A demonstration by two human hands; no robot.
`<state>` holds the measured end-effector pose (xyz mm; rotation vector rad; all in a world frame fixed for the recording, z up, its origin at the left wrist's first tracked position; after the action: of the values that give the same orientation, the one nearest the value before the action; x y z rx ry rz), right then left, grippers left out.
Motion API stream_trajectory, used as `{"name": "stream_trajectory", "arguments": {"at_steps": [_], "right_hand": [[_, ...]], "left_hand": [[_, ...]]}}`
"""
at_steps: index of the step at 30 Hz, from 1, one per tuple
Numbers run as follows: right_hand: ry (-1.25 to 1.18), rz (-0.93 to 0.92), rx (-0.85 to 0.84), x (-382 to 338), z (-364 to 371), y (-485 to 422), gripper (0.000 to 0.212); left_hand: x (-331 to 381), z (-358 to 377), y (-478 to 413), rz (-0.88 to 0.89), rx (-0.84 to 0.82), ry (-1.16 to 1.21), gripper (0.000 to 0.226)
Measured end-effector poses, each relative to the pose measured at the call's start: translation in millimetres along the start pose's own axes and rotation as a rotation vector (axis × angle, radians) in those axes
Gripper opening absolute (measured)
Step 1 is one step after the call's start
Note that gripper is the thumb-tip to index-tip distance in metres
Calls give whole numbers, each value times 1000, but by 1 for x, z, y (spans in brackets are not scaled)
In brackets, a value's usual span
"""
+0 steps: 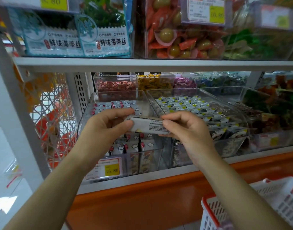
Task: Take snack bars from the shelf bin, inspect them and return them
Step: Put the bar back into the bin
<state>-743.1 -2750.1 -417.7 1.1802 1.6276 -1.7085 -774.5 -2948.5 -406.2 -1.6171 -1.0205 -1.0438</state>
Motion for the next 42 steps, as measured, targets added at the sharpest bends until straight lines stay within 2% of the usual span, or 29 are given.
{"name": "stream_trajectory", "arguments": {"at_steps": [4, 9, 13, 17, 21, 25, 28, 31, 35, 38, 42], "right_hand": [[-10, 1, 8, -1, -1, -1, 11], [35, -2, 49, -1, -4, -2, 23], [111, -36, 92, -3, -6, 0, 17], [233, -134, 26, -11, 5, 4, 12], [234, -157, -10, -14, 9, 5, 11], [207, -154, -67, -14, 14, 5, 10], [157, -97, -103, -9, 16, 4, 10], [-57, 100, -222, 2, 21, 1, 12], [-194, 284, -389, 10, 22, -3, 20], [-279, 352, -428, 15, 22, -4, 18], [-299, 350, -464, 17, 22, -6, 19]], "left_hand": [[6, 1, 1, 15, -29, 8, 28], [10, 5, 2, 62, -52, -129, 29], [10, 12, 2, 32, -79, -121, 18], [6, 12, 0, 14, -21, -207, 15], [4, 3, -1, -48, -24, -180, 26], [10, -6, -1, -27, -38, -300, 29], [13, -7, -2, -8, -58, -311, 25], [13, -6, -1, 21, -72, -338, 23], [11, -2, -3, 6, -113, -295, 26], [10, 1, -4, 3, -130, -250, 25], [14, -1, -4, 103, -53, -348, 14]]}}
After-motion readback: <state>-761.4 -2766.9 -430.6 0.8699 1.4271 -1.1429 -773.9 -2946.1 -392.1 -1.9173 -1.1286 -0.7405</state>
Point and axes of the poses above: each hand's wrist, its own y-axis away from the middle knuckle, its own z-axis out of the palm, x = y × z, the point moved 7 cm from there along -y, towards the middle knuckle, and after that the axes turned 6 degrees about -z, right-handed, at the moved point
